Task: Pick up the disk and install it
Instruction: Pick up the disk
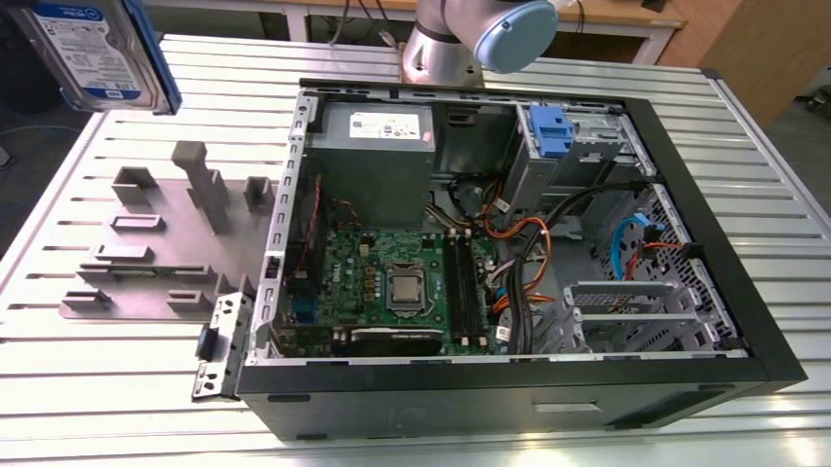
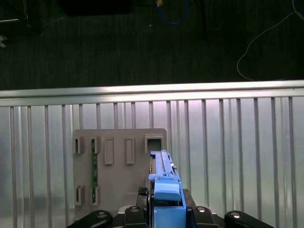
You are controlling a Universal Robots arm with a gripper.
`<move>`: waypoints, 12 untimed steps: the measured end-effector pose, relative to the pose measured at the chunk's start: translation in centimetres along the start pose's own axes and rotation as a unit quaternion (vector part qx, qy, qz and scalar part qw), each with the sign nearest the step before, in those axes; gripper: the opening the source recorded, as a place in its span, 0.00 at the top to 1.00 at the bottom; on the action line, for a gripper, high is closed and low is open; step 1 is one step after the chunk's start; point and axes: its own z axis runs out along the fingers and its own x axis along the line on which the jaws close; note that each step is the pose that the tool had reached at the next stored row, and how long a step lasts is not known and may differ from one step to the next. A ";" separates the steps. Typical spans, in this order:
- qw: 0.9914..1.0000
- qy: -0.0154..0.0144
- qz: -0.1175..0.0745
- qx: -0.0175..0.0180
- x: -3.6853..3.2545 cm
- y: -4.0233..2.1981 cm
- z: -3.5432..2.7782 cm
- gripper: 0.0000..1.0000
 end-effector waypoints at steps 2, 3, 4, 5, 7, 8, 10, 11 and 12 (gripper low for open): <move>1.000 0.000 0.000 0.000 0.00 0.00 -0.19 0.64; 1.000 0.000 0.000 0.000 0.00 0.00 -0.28 0.64; 1.000 0.000 0.000 0.000 0.00 0.00 -0.37 0.64; 1.000 0.000 0.000 0.000 0.00 0.00 -0.46 0.64; 1.000 0.000 0.000 0.000 0.00 0.00 -0.65 0.64; 1.000 0.000 0.000 0.000 0.00 0.00 -0.74 0.64; 1.000 0.000 0.000 0.000 -0.01 -0.01 -0.90 0.64; 1.000 0.000 0.000 0.000 -0.01 -0.01 -0.97 0.64; 1.000 0.000 0.000 0.000 -0.01 -0.01 -1.04 0.64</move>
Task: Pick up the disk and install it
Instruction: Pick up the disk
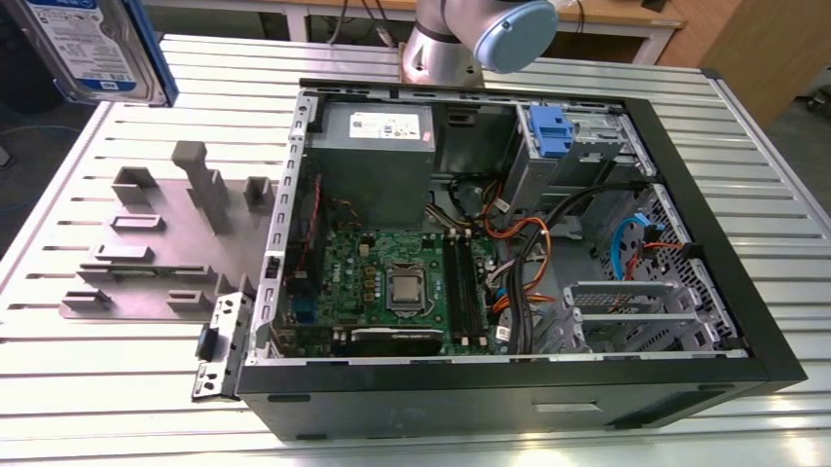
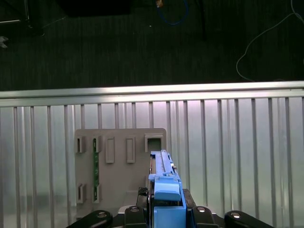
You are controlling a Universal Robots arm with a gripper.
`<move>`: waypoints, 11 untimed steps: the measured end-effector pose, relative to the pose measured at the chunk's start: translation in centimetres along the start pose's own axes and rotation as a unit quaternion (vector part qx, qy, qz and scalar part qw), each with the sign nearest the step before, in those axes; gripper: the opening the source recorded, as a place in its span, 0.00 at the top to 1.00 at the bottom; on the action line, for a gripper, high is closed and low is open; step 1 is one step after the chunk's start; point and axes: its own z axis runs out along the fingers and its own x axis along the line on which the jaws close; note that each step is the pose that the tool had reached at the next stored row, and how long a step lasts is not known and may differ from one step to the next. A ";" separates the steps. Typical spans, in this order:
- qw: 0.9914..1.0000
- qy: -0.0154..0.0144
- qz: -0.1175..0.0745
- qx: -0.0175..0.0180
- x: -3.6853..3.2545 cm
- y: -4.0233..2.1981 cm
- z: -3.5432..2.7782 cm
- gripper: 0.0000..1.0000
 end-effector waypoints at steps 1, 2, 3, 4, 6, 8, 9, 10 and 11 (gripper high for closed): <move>1.000 0.000 0.000 0.000 0.00 0.00 -0.07 0.64; 1.000 0.000 0.000 0.000 0.00 0.00 -0.14 0.64; 1.000 0.000 0.000 0.000 0.00 0.00 -0.20 0.64; 1.000 0.000 0.000 0.000 0.00 0.00 -0.28 0.64; 1.000 0.000 0.000 0.000 0.00 0.00 -0.43 0.64; 1.000 0.000 0.000 0.000 0.00 0.00 -0.57 0.64; 1.000 0.000 0.000 0.000 0.00 0.00 -0.64 0.64; 1.000 0.000 0.000 0.000 0.00 0.00 -0.70 0.64; 1.000 0.000 0.000 0.000 0.00 0.00 -0.77 0.64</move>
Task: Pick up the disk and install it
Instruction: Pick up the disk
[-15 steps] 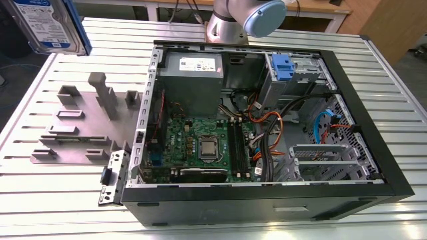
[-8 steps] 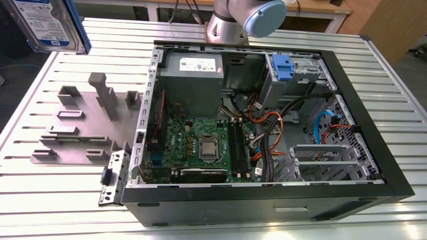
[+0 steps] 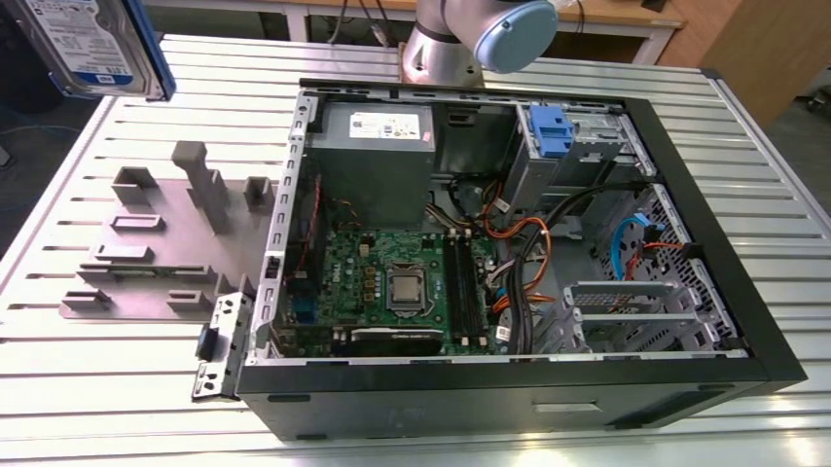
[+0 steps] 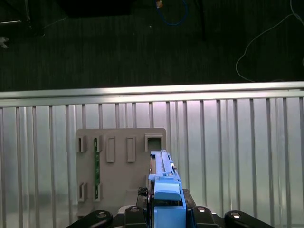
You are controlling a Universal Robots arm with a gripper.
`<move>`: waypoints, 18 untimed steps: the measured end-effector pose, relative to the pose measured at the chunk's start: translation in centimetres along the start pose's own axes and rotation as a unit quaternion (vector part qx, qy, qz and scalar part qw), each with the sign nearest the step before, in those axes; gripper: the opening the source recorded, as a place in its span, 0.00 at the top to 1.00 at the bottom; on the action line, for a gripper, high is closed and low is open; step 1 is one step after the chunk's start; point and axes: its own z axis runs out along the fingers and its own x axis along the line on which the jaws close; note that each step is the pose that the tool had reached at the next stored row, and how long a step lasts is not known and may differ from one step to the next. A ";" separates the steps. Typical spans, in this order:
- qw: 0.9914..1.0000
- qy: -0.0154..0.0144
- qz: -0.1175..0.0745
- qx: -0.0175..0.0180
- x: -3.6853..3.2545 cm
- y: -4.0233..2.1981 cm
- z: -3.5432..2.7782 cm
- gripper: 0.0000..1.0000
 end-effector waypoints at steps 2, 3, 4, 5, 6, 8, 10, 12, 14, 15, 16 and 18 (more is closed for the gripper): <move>1.000 0.000 0.000 0.000 0.00 0.00 -0.10 0.64; 1.000 0.000 0.000 0.000 0.00 0.00 -0.15 0.64; 1.000 0.000 0.000 0.000 0.00 0.00 -0.22 0.64; 1.000 0.000 0.000 0.000 0.00 0.00 -0.27 0.64; 1.000 0.000 0.000 0.000 0.00 0.00 -0.32 0.64; 1.000 0.000 0.000 0.000 0.00 0.00 -0.42 0.64; 1.000 0.000 0.000 0.000 0.00 -0.01 -0.52 0.64; 1.000 0.000 0.000 0.000 0.00 -0.01 -0.62 0.64; 1.000 0.000 0.000 0.000 0.00 -0.01 -0.74 0.64; 1.000 0.000 0.000 0.000 0.00 -0.01 -0.79 0.64; 1.000 0.000 0.000 0.000 0.00 -0.01 -0.84 0.64; 1.000 0.000 0.000 0.000 0.00 -0.01 -0.95 0.64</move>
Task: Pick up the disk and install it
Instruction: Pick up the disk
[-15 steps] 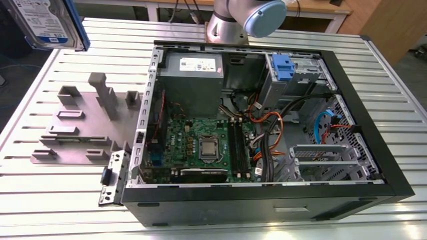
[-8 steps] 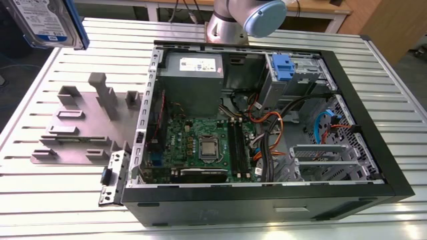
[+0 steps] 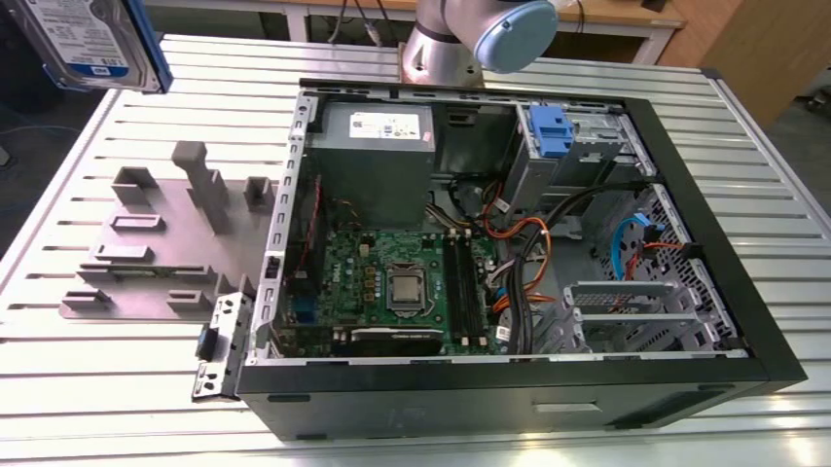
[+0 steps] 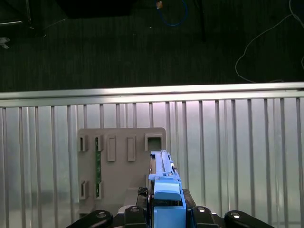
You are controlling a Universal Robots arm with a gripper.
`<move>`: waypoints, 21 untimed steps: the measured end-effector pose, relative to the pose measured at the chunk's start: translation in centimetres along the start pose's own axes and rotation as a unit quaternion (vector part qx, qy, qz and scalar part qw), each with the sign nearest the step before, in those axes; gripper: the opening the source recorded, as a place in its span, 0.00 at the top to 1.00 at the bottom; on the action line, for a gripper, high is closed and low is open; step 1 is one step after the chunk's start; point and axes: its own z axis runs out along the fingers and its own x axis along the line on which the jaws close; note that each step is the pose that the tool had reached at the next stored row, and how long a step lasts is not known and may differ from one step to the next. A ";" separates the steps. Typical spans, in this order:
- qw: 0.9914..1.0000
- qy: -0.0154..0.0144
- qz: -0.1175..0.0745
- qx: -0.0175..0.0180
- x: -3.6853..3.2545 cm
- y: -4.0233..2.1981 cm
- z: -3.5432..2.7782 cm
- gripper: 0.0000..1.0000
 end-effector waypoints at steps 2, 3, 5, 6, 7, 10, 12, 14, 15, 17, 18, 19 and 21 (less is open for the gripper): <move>1.000 0.000 0.000 0.000 0.00 0.00 -0.09 0.64; 1.000 0.000 0.000 0.000 0.00 0.00 -0.13 0.64; 1.000 0.000 0.000 0.000 0.00 0.00 -0.23 0.64; 1.000 0.000 0.000 0.000 0.00 0.00 -0.27 0.64; 1.000 0.000 0.000 0.000 0.00 0.00 -0.33 0.64; 1.000 0.000 0.000 0.000 0.00 -0.01 -0.48 0.64; 1.000 0.000 0.000 0.000 0.00 0.00 -0.57 0.64; 1.000 0.000 0.000 0.000 -0.01 -0.01 -0.68 0.64; 1.000 0.000 0.000 0.000 -0.01 -0.01 -0.74 0.64; 1.000 0.000 0.000 0.000 -0.01 -0.01 -0.93 0.64; 1.000 0.000 0.000 0.000 -0.01 -0.01 -0.98 0.64; 1.000 0.000 0.000 0.000 -0.01 -0.01 -1.00 0.64; 1.000 0.000 0.000 0.000 -0.01 -0.01 -0.99 0.64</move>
